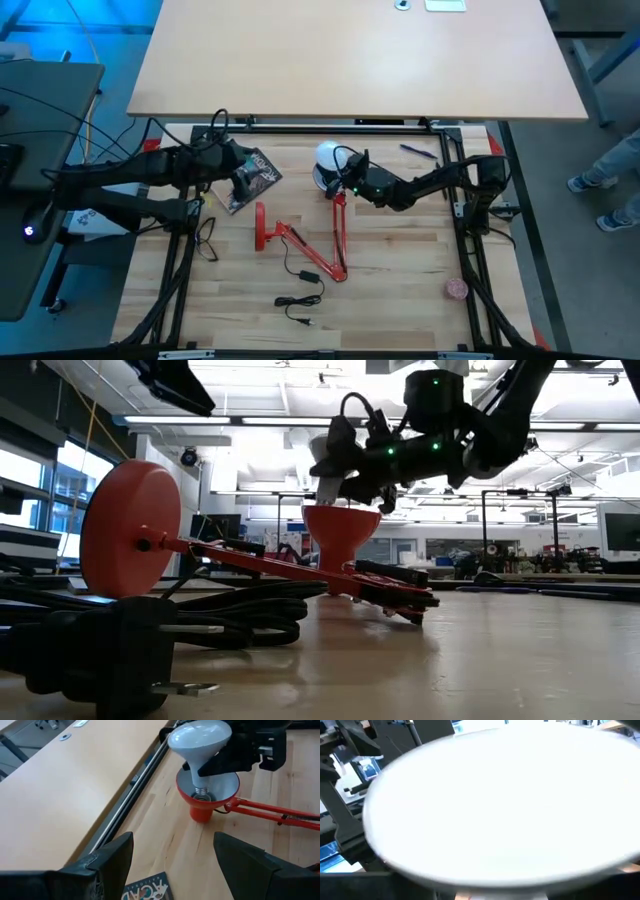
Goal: Screw lightbulb
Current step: Insert the lightbulb into the red lamp
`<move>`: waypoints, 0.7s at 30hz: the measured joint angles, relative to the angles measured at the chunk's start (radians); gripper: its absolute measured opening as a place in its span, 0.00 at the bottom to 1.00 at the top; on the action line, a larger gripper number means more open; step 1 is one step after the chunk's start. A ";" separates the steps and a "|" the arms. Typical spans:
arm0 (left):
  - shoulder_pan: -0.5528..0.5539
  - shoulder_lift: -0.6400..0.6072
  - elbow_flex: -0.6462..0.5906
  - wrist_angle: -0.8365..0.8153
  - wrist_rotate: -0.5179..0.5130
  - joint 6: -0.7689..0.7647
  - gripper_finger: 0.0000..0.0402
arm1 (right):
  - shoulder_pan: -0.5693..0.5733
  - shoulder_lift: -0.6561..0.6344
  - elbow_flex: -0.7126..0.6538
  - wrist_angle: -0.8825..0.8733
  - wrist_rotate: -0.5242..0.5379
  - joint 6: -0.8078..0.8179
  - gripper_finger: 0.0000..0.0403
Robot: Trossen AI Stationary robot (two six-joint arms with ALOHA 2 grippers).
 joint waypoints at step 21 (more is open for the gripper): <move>0.000 -0.030 0.000 -0.049 -0.002 -0.018 0.67 | 0.027 -0.062 0.002 -0.206 0.100 -0.087 0.56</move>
